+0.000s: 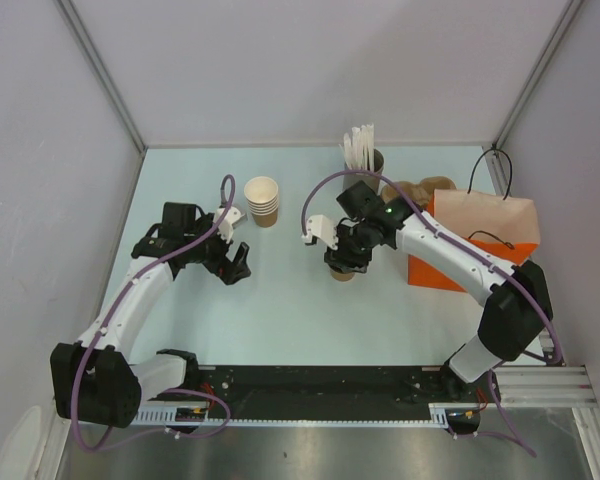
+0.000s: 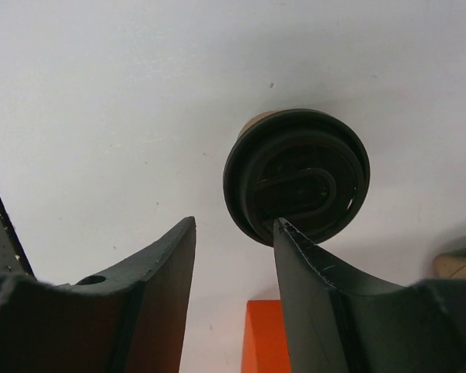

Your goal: Pack the takeout coffee

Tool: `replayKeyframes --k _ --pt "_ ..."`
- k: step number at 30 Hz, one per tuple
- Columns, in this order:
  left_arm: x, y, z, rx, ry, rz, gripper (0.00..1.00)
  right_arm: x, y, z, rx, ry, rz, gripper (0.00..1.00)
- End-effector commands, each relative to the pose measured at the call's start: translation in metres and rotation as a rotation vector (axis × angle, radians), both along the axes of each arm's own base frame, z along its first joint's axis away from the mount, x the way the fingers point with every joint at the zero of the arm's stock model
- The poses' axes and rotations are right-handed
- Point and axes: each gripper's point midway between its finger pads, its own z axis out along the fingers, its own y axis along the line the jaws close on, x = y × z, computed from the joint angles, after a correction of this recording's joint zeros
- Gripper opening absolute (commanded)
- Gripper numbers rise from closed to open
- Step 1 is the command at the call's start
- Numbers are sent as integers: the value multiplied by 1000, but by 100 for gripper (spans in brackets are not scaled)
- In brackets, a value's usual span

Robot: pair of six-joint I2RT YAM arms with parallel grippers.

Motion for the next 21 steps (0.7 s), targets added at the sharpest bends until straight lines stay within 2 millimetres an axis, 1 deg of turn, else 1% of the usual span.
replayKeyframes --k 1,4,5,8,16,21 --pt "5 2 3 -1 -29 8 99 2 -9 19 46 -56 98 48" --pt "5 2 3 -1 -27 8 99 3 -14 19 56 -48 135 47" --pt "6 2 3 0 -29 9 99 0 -16 17 55 -33 148 48" --pt "6 2 2 1 -26 9 99 -1 -16 13 57 -20 179 47" --pt "5 3 1 3 -23 8 99 -14 -3 1 73 6 247 46" --pt "5 3 1 3 -26 7 99 -14 -1 -10 56 -12 255 46"
